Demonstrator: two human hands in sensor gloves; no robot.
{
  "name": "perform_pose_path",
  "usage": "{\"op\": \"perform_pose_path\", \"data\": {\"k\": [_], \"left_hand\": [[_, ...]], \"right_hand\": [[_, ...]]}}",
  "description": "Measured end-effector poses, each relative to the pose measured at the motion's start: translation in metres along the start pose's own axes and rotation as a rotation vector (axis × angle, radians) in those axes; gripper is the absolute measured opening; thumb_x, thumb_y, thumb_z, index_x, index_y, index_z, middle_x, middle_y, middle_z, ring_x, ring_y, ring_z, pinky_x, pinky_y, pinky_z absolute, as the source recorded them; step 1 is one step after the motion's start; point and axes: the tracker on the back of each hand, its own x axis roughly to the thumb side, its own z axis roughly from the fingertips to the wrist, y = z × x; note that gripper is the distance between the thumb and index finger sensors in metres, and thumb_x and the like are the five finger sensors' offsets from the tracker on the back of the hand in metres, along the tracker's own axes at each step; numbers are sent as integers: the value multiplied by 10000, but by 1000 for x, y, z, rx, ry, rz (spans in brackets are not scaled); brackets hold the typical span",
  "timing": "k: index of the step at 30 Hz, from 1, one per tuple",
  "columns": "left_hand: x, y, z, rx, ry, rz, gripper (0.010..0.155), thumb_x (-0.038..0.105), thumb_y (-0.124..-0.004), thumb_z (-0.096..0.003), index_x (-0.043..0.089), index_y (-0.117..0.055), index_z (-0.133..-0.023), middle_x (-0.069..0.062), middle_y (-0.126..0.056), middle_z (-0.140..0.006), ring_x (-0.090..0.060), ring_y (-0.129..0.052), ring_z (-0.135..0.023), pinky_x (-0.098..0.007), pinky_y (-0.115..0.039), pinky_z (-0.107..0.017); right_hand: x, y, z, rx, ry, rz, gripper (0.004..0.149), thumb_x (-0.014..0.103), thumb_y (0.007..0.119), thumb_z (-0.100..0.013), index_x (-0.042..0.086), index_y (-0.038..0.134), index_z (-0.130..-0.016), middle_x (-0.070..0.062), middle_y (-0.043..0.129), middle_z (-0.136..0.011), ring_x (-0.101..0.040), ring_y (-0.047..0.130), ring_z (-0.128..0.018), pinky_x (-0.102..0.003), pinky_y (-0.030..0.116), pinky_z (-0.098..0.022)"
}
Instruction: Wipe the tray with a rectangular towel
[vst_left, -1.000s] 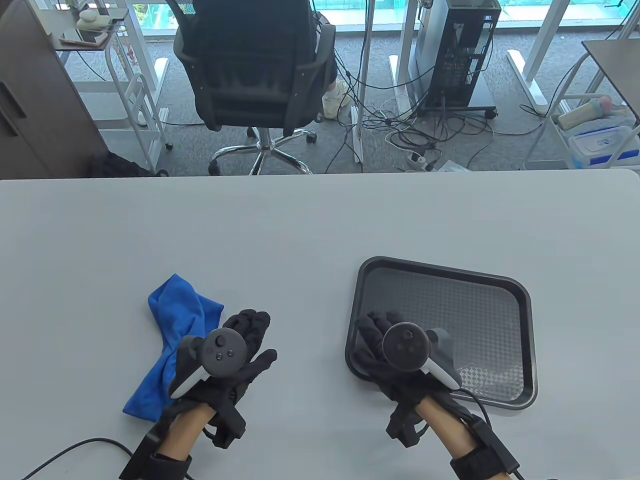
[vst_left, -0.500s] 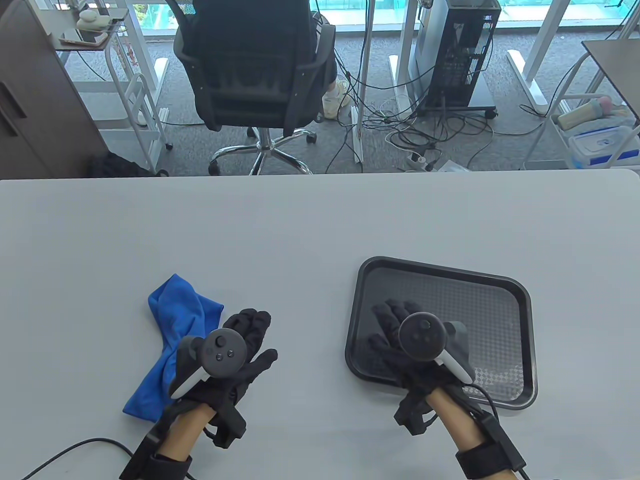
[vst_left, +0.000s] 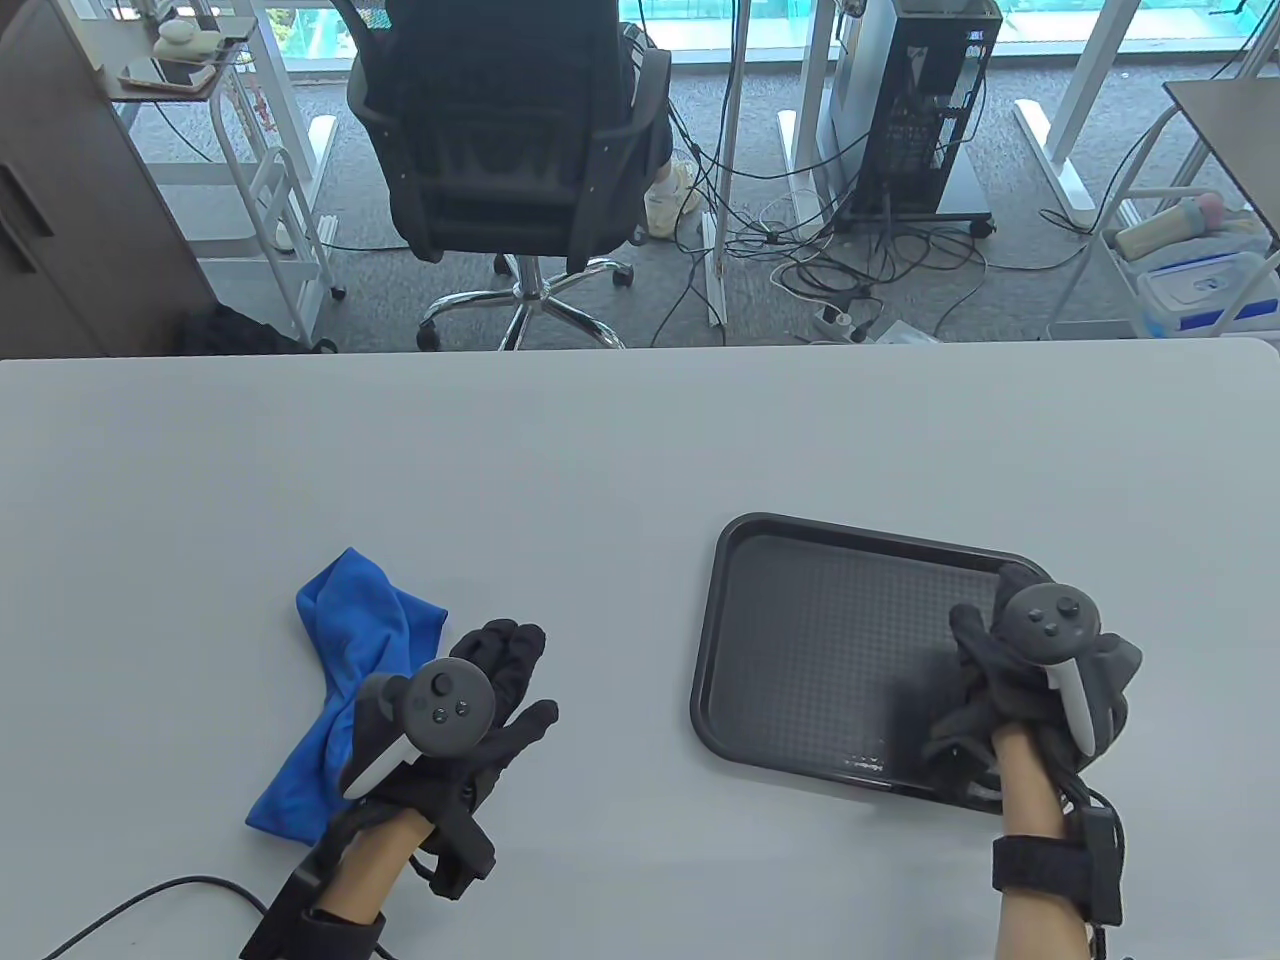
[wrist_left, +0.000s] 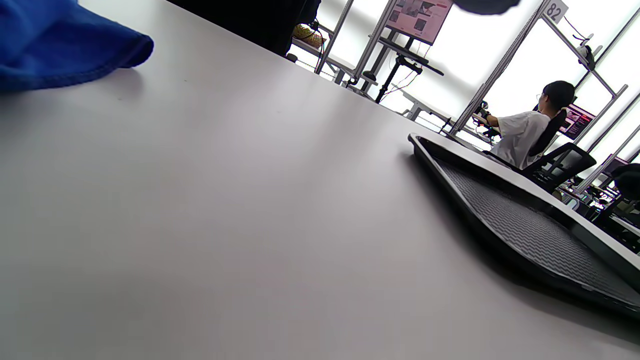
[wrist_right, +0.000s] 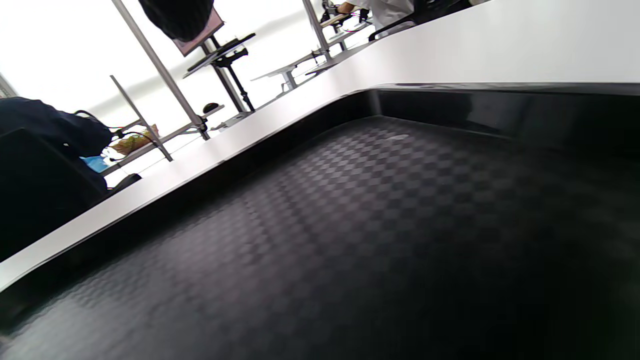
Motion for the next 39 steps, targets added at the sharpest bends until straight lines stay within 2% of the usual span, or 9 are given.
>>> {"op": "perform_pose_path", "data": {"k": [4, 8, 12, 13, 15, 22, 26, 34, 39], "left_hand": [[0, 1, 2, 10, -1, 7, 715, 471, -630, -540, 219, -322, -1134, -164, -281, -1196, -444, -316, -1133, -757, -304, -689], [0, 1, 1, 7, -4, 6, 714, 471, -630, -540, 221, -323, -1134, -163, -280, -1196, -443, -317, -1134, -758, -303, -688], [-1, 0, 1, 0, 1, 2, 715, 471, -630, -540, 220, -322, -1134, -165, -279, -1196, -444, -317, -1134, -758, -302, -689], [-1, 0, 1, -1, 4, 2, 715, 472, -630, -539, 221, -323, -1134, -166, -279, -1196, -443, -315, -1134, -758, -302, -689], [-1, 0, 1, -1, 7, 2, 714, 471, -629, -541, 219, -322, -1134, -165, -278, -1196, -444, -315, -1134, -757, -301, -690], [-1, 1, 0, 2, 9, 4, 715, 471, -629, -540, 219, -323, -1135, -166, -279, -1196, -444, -315, -1134, -758, -302, -689], [-2, 1, 0, 2, 11, 4, 715, 471, -630, -540, 220, -323, -1134, -164, -278, -1196, -444, -315, -1134, -758, -300, -688], [-1, 1, 0, 5, 9, -1, 715, 471, -630, -540, 218, -323, -1135, -166, -278, -1196, -446, -315, -1133, -758, -300, -688], [-1, 1, -1, 4, 4, -4, 715, 471, -629, -540, 220, -322, -1135, -166, -278, -1196, -444, -315, -1134, -758, -301, -688]], "right_hand": [[-32, 0, -10, -7, 177, 15, 752, 445, 709, -497, 161, 273, -1040, -181, 282, -1078, -477, 290, -999, -718, 256, -642], [-57, 8, -14, 48, 351, 39, 772, 443, 729, -486, 131, 281, -1033, -213, 308, -1052, -479, 370, -959, -684, 324, -654], [-66, 17, -16, 108, 435, 57, 663, 339, 735, -494, 111, 387, -1010, -212, 379, -1013, -437, 427, -900, -616, 398, -651], [-65, 17, -17, 83, 421, 99, 602, 305, 735, -494, 108, 461, -993, -205, 411, -997, -427, 461, -874, -591, 430, -643], [-62, 18, -18, 107, 387, 142, 531, 265, 730, -495, 113, 530, -963, -197, 459, -972, -413, 509, -839, -574, 471, -625], [-50, 21, -19, 118, 300, 226, 516, 239, 764, -464, 84, 596, -927, -205, 595, -879, -364, 676, -721, -534, 602, -541], [-35, 28, -18, 151, 214, 290, 519, 255, 777, -456, 76, 615, -915, -187, 702, -783, -318, 791, -604, -500, 692, -458], [-5, 46, -10, 253, 76, 291, 524, 275, 792, -449, 49, 625, -892, -177, 777, -687, -283, 865, -488, -473, 748, -374], [18, 62, -1, 272, -36, 318, 528, 290, 795, -448, 37, 636, -883, -163, 806, -645, -262, 890, -443, -456, 770, -344]]}}
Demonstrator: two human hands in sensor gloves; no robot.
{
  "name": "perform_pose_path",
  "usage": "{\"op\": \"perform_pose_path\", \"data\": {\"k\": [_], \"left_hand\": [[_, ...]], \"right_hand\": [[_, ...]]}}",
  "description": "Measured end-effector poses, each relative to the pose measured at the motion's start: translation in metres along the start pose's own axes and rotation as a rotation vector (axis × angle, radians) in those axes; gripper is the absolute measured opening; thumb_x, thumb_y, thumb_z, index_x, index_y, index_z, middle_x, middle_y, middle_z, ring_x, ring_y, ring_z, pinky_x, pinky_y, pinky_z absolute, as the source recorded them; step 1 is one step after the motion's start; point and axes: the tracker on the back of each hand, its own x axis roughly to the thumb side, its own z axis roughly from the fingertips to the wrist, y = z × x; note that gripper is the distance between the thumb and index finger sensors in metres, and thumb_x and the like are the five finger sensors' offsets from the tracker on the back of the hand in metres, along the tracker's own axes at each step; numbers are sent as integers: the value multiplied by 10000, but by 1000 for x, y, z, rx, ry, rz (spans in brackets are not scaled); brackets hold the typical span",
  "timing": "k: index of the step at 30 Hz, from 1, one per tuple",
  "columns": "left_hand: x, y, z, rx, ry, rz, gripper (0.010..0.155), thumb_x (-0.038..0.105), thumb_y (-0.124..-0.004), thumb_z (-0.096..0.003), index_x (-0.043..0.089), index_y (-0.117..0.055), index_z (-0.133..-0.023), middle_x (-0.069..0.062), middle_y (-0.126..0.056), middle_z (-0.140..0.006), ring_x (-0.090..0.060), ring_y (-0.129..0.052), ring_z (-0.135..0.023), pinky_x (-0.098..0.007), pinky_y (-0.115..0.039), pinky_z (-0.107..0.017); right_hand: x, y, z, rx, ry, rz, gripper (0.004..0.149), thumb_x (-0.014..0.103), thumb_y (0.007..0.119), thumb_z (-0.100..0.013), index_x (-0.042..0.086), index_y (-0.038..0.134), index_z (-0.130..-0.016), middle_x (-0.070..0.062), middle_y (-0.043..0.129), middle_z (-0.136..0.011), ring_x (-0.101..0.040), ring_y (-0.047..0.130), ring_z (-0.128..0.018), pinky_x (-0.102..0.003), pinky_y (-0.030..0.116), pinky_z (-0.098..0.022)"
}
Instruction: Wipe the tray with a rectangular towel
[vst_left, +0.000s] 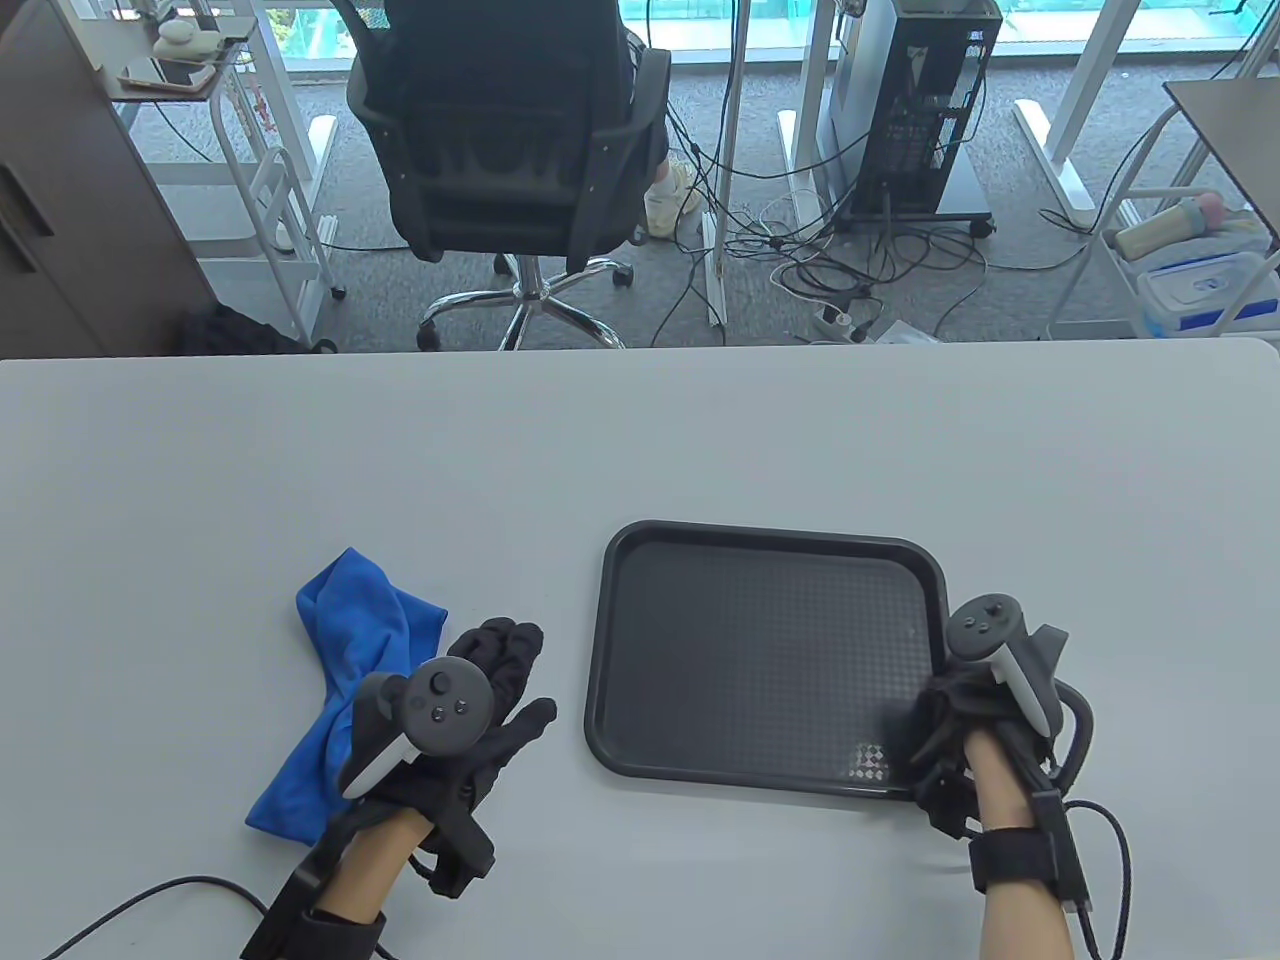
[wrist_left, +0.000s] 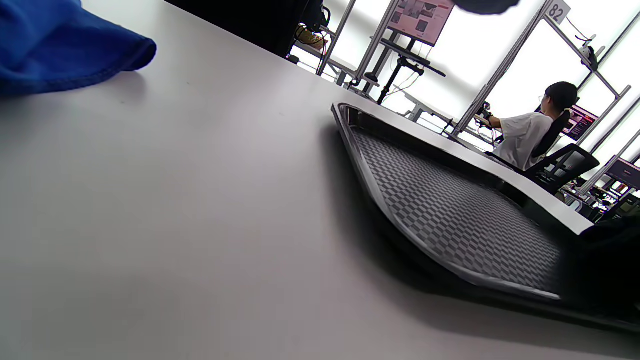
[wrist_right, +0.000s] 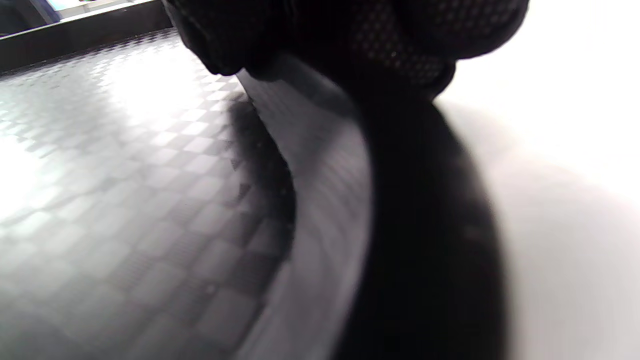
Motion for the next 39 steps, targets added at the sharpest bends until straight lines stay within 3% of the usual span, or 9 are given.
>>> {"op": "perform_pose_path", "data": {"k": [10, 19, 23, 29, 33, 39], "left_hand": [[0, -1, 0, -7, 3, -9, 716, 472, -630, -539, 219, -322, -1135, -166, -278, -1196, -445, -314, -1133, -758, -301, -688], [-1, 0, -1, -3, 19, -11, 717, 471, -631, -539, 219, -323, -1135, -168, -277, -1196, -448, -311, -1133, -761, -294, -687], [-14, 21, 5, 109, 138, -3, 716, 465, -635, -539, 219, -323, -1135, -168, -274, -1199, -449, -306, -1136, -768, -268, -686], [-65, 52, 20, 201, 424, 48, 749, 455, -679, -530, 200, -322, -1137, -179, -274, -1198, -460, -300, -1134, -772, -252, -689], [-89, 51, 24, 107, 587, 41, 791, 467, -704, -516, 198, -295, -1136, -189, -261, -1198, -469, -294, -1134, -776, -247, -690], [-111, 30, 21, -125, 765, 15, 851, 478, -740, -490, 203, -249, -1130, -216, -218, -1188, -484, -288, -1129, -783, -240, -689]], "right_hand": [[54, 24, 19, 27, -203, 47, 536, 313, 799, -445, 18, 652, -869, -146, 852, -568, -240, 924, -359, -436, 797, -278], [80, 37, 35, 52, -254, 63, 551, 310, 802, -445, -23, 656, -858, -162, 878, -529, -245, 945, -316, -435, 814, -239], [81, 36, 33, 69, -243, 59, 550, 312, 802, -447, -25, 655, -857, -164, 880, -527, -250, 948, -315, -440, 814, -238], [79, 35, 31, 72, -239, 47, 538, 337, 792, -452, -24, 677, -835, -162, 919, -462, -239, 976, -241, -423, 837, -171], [78, 35, 32, 95, -227, 34, 544, 346, 783, -459, -25, 663, -839, -168, 930, -439, -241, 983, -216, -422, 840, -149], [77, 36, 33, 126, -228, 44, 567, 361, 777, -463, -8, 617, -862, -157, 899, -477, -246, 956, -259, -433, 821, -193]]}}
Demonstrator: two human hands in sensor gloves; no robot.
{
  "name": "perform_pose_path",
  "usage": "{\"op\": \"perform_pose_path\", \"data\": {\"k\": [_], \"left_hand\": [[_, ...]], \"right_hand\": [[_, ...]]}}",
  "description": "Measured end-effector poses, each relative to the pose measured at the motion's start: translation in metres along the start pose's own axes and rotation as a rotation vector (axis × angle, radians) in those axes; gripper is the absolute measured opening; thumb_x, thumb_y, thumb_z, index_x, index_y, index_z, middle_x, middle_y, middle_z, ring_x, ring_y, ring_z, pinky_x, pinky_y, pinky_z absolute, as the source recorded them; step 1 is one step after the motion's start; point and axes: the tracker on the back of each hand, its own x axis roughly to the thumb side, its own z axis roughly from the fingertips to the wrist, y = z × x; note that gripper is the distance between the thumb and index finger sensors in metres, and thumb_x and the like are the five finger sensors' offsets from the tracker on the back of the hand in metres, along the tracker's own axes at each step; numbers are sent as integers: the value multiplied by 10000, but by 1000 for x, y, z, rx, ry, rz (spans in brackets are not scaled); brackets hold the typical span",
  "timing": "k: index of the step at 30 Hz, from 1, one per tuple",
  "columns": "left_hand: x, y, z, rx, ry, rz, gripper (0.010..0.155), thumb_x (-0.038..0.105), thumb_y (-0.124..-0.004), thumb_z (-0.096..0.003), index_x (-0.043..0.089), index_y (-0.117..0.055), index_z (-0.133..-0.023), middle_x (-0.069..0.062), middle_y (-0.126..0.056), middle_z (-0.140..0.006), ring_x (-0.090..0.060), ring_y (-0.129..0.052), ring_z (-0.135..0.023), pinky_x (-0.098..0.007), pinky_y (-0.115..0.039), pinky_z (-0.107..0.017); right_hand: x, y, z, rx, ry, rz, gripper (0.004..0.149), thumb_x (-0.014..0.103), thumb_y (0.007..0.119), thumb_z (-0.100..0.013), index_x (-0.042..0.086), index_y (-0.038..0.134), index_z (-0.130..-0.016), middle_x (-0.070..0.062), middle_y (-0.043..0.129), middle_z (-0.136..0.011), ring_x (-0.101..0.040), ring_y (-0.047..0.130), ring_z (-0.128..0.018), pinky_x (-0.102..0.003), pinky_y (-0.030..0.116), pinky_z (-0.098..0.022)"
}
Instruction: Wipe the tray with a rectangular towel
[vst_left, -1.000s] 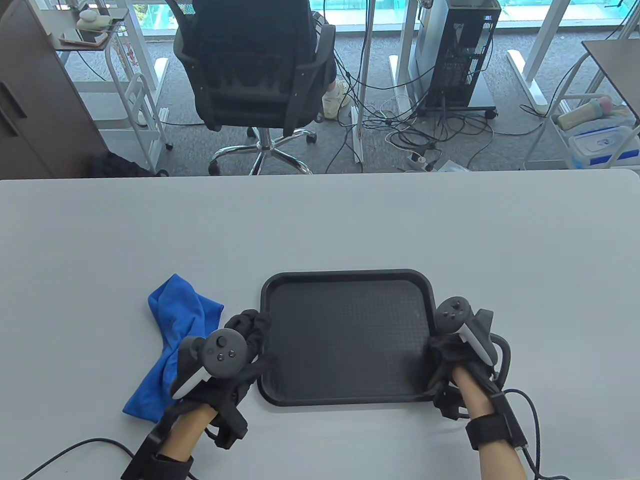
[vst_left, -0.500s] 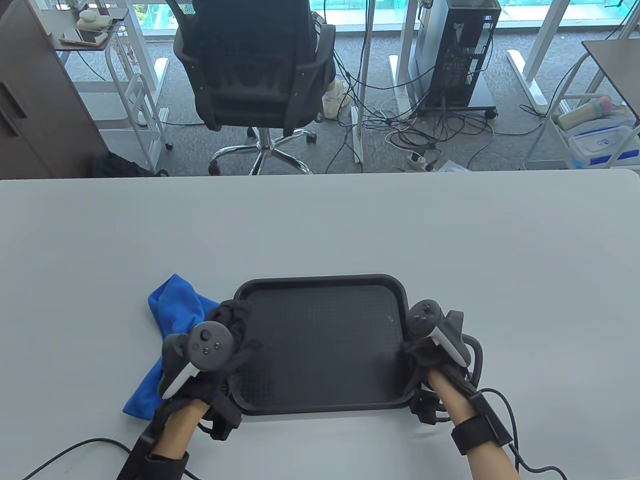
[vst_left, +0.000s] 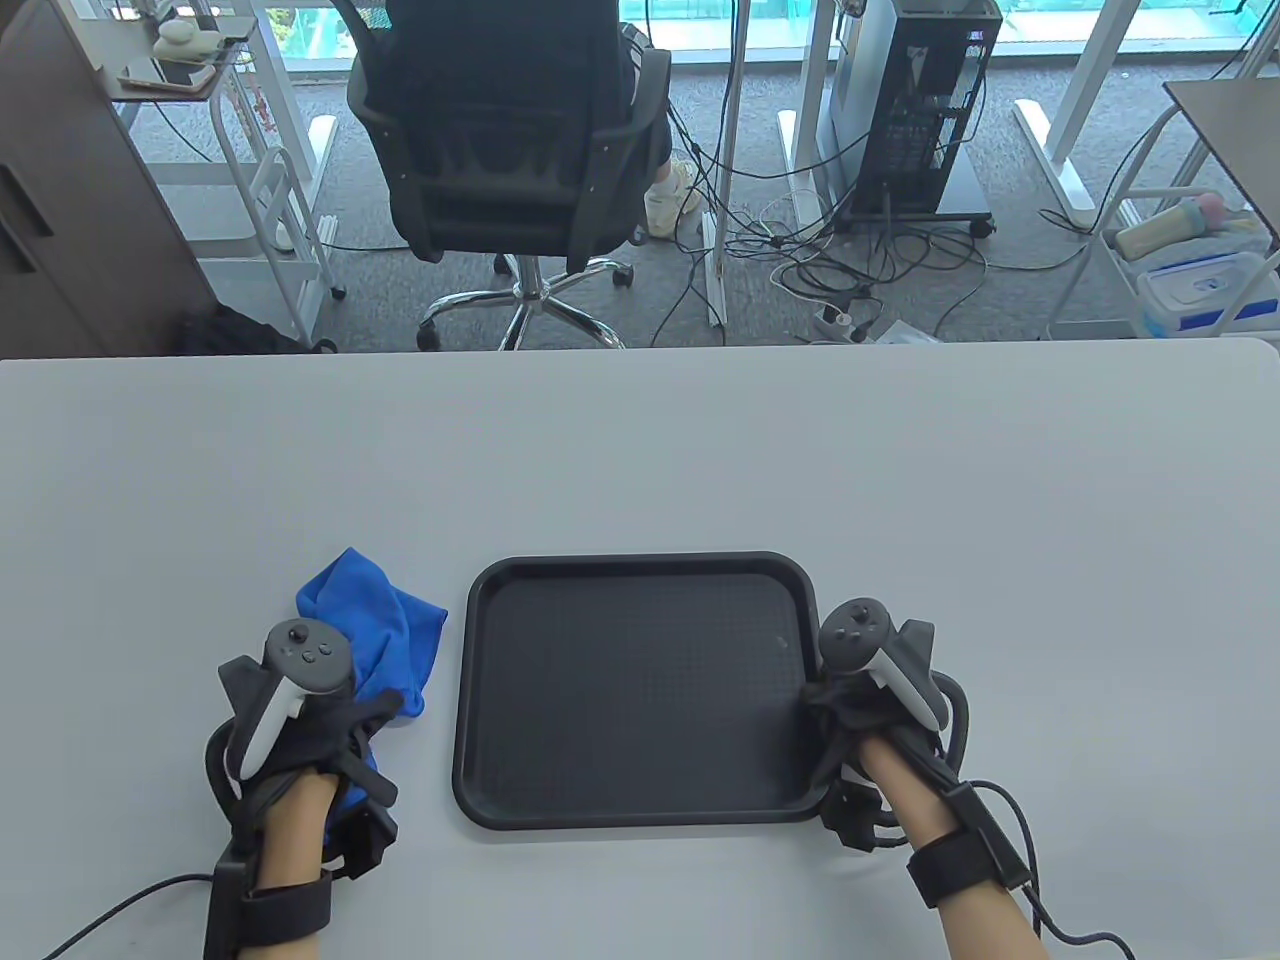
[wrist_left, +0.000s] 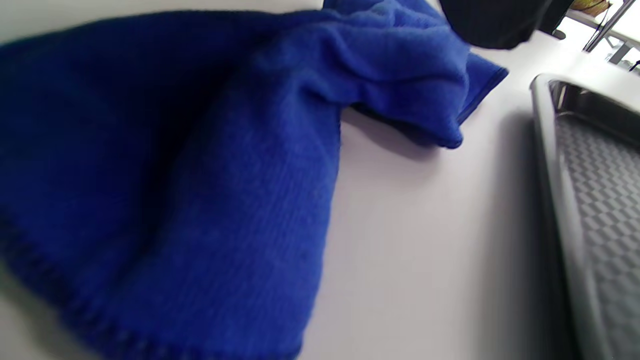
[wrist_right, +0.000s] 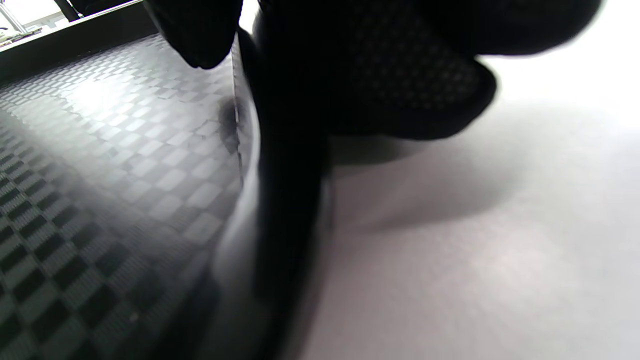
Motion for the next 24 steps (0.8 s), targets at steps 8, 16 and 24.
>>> {"op": "perform_pose_path", "data": {"k": [8, 16, 24], "left_hand": [[1, -19, -13, -16, 89, -127, 823, 439, -741, -497, 218, -235, -1108, -158, -282, -1192, -423, -412, -1132, -762, -297, -703], [7, -23, -15, 170, 118, -270, 675, 341, -758, -506, 204, -443, -1086, -134, -538, -1145, -353, -640, -1023, -695, -425, -724], [11, -6, -4, 309, 50, -217, 610, 291, -730, -522, 175, -510, -1078, -165, -672, -1091, -311, -818, -892, -649, -535, -707]], "right_hand": [[3, 1, 1, -68, -19, 61, 587, 386, 805, -439, -24, 659, -833, -139, 923, -429, -223, 969, -209, -414, 833, -152], [6, 3, 2, -84, -40, 112, 578, 368, 815, -435, -29, 663, -828, -119, 919, -434, -215, 962, -218, -407, 830, -164], [3, 2, 0, -65, -63, 69, 559, 356, 818, -432, -30, 673, -809, -118, 916, -434, -210, 959, -219, -402, 829, -165]]}}
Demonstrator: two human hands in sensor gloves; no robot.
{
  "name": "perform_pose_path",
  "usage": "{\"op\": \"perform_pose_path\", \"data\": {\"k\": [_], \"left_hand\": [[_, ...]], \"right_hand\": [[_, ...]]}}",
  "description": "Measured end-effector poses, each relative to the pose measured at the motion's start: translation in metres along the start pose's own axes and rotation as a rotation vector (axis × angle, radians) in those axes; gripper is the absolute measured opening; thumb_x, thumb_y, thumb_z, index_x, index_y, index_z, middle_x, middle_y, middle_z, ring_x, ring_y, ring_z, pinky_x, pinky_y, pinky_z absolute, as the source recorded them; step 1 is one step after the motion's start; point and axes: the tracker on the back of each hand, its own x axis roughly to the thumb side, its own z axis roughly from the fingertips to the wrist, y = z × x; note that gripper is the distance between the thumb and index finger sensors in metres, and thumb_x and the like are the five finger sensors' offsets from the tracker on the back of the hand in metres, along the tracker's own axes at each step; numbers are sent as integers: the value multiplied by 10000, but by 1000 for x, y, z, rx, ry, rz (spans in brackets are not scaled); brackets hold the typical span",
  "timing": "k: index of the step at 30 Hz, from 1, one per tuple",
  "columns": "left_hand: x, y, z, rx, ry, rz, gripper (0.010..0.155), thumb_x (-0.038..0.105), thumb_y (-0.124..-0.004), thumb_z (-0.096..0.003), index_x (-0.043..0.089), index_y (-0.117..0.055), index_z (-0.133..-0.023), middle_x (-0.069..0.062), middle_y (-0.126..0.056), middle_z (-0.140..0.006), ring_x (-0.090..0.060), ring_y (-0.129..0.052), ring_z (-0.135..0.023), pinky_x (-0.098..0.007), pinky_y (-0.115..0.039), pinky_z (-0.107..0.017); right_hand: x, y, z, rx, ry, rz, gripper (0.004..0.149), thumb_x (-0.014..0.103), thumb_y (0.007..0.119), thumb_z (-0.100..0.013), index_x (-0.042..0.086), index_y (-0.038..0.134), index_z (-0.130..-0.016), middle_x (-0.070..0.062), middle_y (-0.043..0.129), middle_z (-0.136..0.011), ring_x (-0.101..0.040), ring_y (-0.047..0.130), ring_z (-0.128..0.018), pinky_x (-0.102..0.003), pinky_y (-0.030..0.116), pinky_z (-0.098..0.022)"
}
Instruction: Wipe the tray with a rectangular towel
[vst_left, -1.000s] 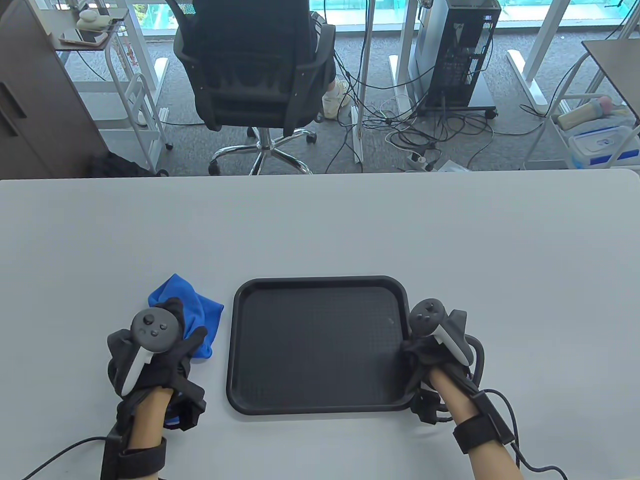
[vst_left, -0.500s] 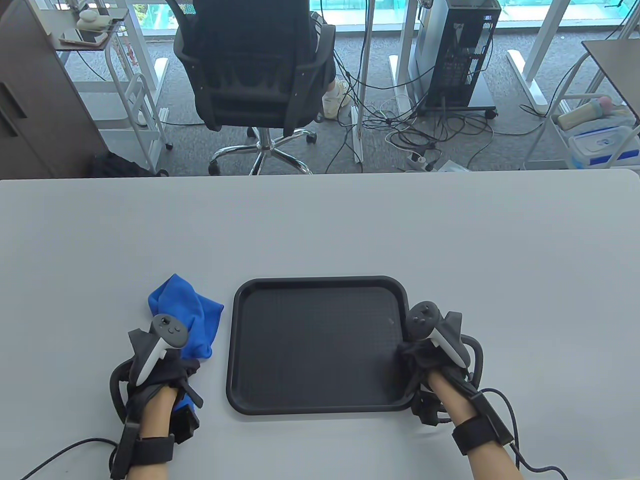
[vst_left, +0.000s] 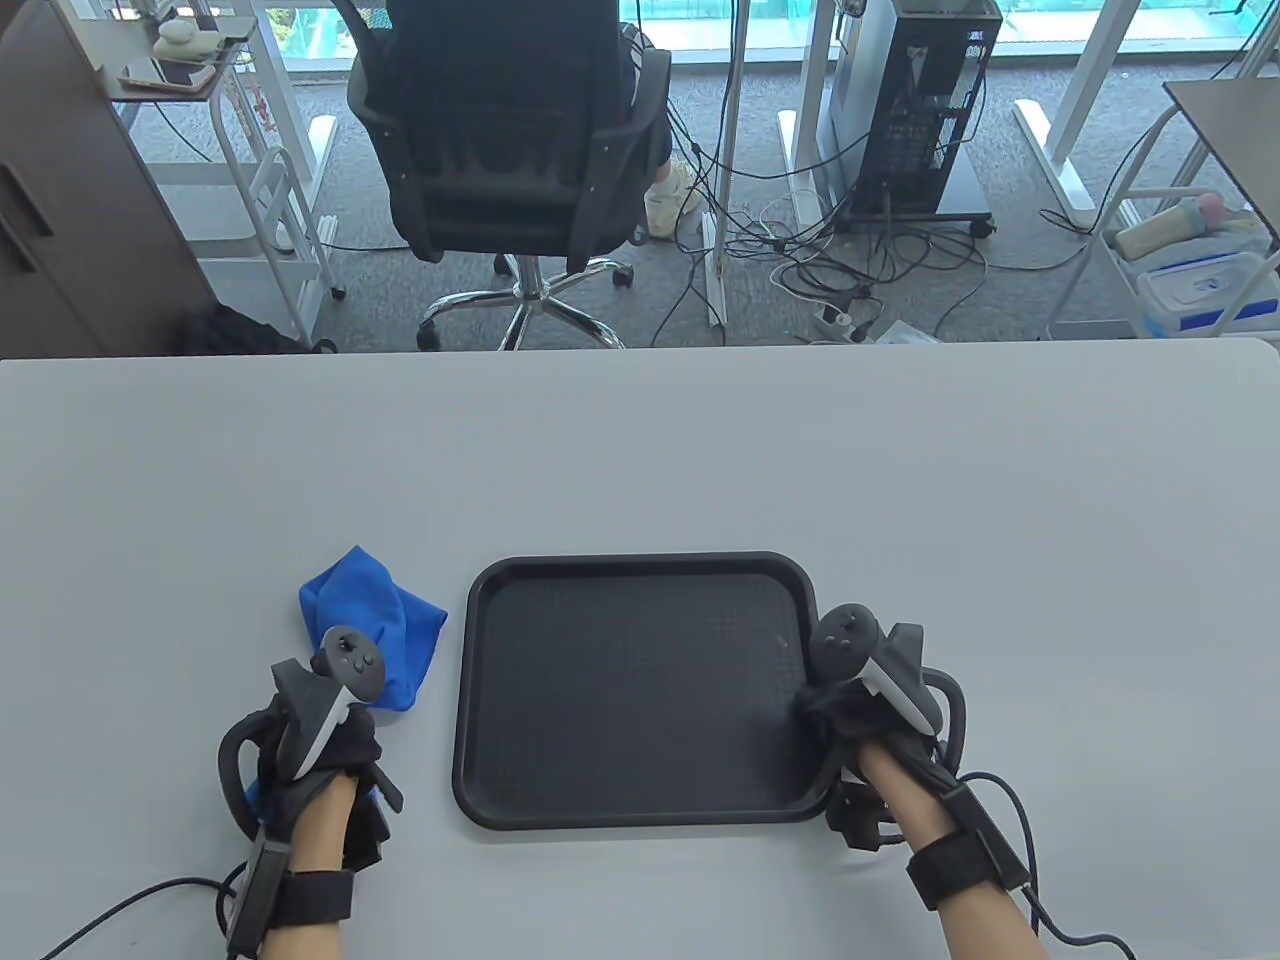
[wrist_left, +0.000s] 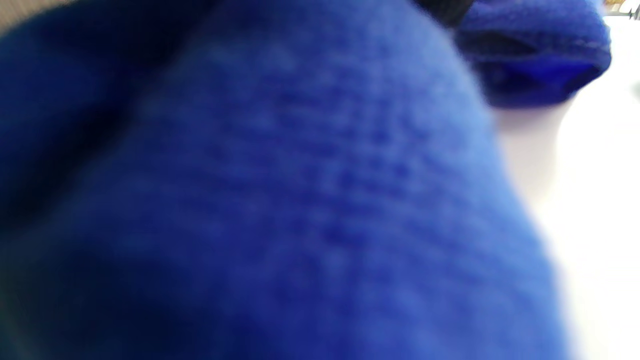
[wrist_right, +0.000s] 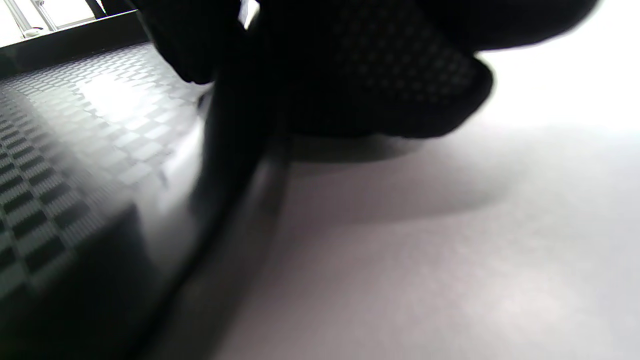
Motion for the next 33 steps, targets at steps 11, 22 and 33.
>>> {"op": "perform_pose_path", "data": {"k": [11, 22, 33], "left_hand": [[41, 81, 55, 338, -379, 257, 608, 304, -731, -530, 189, -517, -1087, -158, -679, -1094, -304, -829, -882, -645, -555, -698], [162, 95, 87, 281, -733, 147, 608, 325, -724, -533, 189, -523, -1090, -151, -696, -1088, -286, -850, -867, -603, -618, -679], [273, 38, 68, 168, -780, -177, 610, 333, -719, -532, 192, -516, -1090, -149, -688, -1091, -268, -866, -851, -568, -656, -664]], "right_hand": [[0, 0, 0, 6, -3, 0, 558, 356, 813, -436, -32, 668, -810, -118, 913, -438, -210, 958, -223, -404, 829, -169], [0, 0, -1, 14, -2, -7, 557, 354, 810, -438, -33, 665, -811, -123, 911, -441, -216, 958, -227, -409, 828, -173], [-1, 0, -1, 28, 5, -18, 554, 350, 806, -442, -32, 659, -815, -128, 908, -448, -222, 956, -234, -414, 826, -179]]}}
